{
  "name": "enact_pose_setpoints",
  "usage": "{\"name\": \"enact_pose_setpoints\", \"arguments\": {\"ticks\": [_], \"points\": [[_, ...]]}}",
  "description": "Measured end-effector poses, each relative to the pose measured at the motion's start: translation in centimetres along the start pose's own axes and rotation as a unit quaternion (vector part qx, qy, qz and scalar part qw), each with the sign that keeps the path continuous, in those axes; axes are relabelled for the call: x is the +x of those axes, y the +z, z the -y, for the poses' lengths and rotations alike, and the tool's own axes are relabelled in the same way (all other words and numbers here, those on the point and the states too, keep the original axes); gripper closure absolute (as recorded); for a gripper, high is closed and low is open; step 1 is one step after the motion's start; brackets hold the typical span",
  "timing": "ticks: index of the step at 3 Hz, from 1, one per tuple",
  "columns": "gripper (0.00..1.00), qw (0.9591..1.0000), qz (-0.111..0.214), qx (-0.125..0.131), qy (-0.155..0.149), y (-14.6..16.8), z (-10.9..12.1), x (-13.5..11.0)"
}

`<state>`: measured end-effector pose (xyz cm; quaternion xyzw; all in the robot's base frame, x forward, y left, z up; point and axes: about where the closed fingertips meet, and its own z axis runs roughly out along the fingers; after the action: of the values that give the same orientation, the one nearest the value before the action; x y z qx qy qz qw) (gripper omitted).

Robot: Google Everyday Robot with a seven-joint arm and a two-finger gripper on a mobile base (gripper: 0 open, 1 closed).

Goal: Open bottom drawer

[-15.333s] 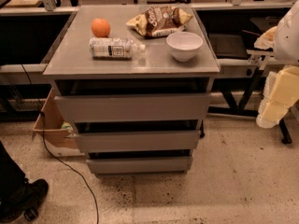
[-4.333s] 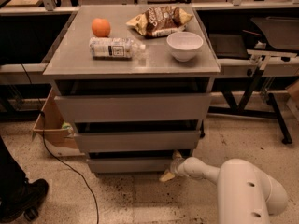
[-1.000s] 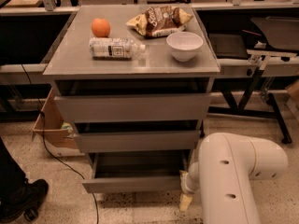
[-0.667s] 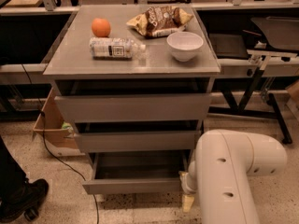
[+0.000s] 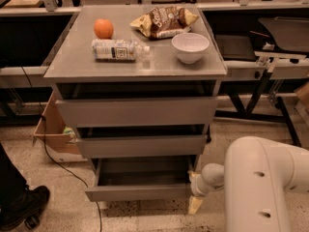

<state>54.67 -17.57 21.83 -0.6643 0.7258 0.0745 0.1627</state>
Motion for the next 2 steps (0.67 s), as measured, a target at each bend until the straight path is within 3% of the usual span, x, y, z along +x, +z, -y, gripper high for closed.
{"name": "enact_pose_setpoints", "arguments": {"ticks": [1,2], "points": [[0.0,0.9991,0.001,0.038,0.018,0.1,1.7,-0.5],[0.0,0.9981,-0.019,0.055,0.022,2.2,3.6,-1.3]]}}
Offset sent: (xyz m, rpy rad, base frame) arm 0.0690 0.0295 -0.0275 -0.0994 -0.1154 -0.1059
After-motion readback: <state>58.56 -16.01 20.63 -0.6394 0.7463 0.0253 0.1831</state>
